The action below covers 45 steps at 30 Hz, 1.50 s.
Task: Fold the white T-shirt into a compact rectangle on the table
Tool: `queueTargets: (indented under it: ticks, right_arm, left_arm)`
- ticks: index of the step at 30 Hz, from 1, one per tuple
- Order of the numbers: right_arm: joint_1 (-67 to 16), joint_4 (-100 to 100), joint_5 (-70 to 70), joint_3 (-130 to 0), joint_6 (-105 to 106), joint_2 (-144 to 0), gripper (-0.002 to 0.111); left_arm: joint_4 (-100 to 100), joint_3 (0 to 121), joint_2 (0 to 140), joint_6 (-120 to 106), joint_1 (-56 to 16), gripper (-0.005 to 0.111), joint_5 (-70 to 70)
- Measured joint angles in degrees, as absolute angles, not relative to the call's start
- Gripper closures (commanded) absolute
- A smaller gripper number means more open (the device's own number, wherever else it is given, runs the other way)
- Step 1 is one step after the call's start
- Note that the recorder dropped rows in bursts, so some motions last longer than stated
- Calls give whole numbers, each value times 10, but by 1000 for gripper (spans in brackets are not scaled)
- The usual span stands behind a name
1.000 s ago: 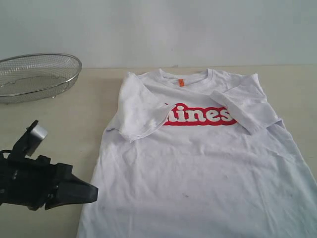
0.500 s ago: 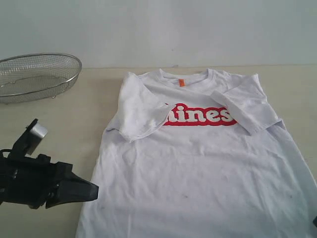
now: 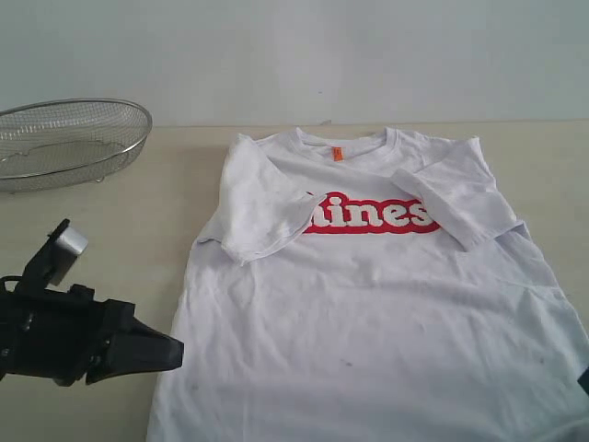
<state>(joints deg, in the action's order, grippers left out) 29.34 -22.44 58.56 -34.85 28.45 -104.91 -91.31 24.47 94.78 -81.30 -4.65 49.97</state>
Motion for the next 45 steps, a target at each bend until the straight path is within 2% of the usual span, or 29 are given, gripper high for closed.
queueTargets:
  ticks: [9, 21, 28, 45]
  right_arm:
    - [293, -368, 604, -360, 417, -1006, 108]
    - [293, -451, 620, -439, 419, -892, 108]
    - [257, -469, 541, -507, 414, -892, 108]
    - [171, -486, 464, -741, 383, -1104, 108]
  left_arm:
    - [-917, 244, 948, -821, -46, 102, 500]
    - [-920, 244, 948, -821, -46, 102, 499]
    - [-920, 244, 948, -821, -46, 102, 482]
    - [-920, 246, 948, -821, -46, 102, 473]
